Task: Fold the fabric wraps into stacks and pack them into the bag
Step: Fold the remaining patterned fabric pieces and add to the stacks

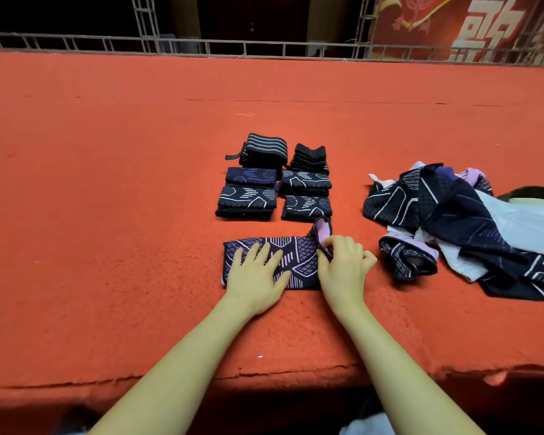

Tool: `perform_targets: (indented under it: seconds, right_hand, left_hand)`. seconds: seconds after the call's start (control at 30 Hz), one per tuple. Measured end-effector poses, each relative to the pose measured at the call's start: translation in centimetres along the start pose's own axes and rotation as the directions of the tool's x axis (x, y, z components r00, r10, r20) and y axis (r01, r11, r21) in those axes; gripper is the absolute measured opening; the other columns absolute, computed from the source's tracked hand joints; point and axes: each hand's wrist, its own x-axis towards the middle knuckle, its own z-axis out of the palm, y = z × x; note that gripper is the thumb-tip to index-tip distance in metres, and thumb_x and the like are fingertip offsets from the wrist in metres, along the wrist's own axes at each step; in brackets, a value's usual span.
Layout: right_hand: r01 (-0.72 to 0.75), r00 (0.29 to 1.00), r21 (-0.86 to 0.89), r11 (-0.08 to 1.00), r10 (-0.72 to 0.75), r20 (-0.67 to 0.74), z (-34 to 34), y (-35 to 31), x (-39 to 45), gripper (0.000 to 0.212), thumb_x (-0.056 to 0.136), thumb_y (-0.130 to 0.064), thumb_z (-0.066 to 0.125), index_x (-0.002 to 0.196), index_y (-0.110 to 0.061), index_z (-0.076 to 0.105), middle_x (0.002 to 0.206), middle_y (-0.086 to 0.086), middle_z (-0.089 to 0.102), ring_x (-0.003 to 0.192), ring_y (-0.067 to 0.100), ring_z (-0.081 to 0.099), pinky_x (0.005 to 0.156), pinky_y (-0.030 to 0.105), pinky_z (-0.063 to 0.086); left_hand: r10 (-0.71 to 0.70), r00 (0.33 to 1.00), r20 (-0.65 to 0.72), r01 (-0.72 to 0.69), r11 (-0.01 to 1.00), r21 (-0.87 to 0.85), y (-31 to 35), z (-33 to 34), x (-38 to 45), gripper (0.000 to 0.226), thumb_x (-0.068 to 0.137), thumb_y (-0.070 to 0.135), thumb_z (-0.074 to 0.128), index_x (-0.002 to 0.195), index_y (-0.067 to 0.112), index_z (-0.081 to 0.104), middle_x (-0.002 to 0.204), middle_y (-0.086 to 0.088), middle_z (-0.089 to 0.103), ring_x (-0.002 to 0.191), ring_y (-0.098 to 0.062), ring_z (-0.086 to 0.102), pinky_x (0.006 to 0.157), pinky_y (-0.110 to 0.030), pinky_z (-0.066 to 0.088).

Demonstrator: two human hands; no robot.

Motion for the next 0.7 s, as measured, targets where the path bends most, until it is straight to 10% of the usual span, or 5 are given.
perform_targets:
  seconds: [0.37, 0.57, 0.7]
  right_hand:
    - [0.351, 0.897, 0.233, 0.907, -0.397, 0.195, 2.5, -2.5, -0.2, 0.022, 0.073, -0.012, 0.060, 0.093, -0.022, 0.059, 0.086, -0.010, 0.058, 0.083, 0.014, 0.054, 0.075, 0.025, 0.016]
    - [0.314, 0.889, 0.164, 0.935, -0.350, 0.295, 3.4, -2.5, -1.1, 0.036, 0.090, -0.044, 0.035, 0.079, -0.024, 0.063, 0.080, -0.012, 0.060, 0.081, 0.012, 0.056, 0.076, 0.027, 0.015]
    - [0.270, 0.902, 0.029, 0.962, -0.264, 0.343, 3.3, -2.2, 0.1, 0.047, 0.088, -0.037, 0.038, 0.124, -0.013, 0.057, 0.129, 0.003, 0.055, 0.120, 0.027, 0.048, 0.095, 0.032, 0.022]
  left_hand:
    - [-0.154, 0.981, -0.117, 0.161, 0.985, 0.054, -4.2, -0.4, -0.3, 0.063, 0.097, 0.051, 0.028, 0.150, 0.019, 0.023, 0.159, -0.007, 0.014, 0.146, -0.027, 0.008, 0.114, -0.043, 0.005]
    - [-0.247, 0.945, -0.215, 0.235, 0.969, -0.080, -4.5, 0.0, -0.4, 0.069, 0.080, 0.048, 0.033, 0.121, 0.000, 0.061, 0.124, -0.018, 0.061, 0.111, -0.036, 0.058, 0.090, -0.043, 0.038]
    - [-0.334, 0.905, -0.261, 0.306, 0.941, -0.144, -4.8, -0.1, -0.4, 0.060, 0.076, 0.041, 0.037, 0.102, -0.004, 0.066, 0.107, -0.022, 0.066, 0.095, -0.039, 0.062, 0.080, -0.045, 0.049]
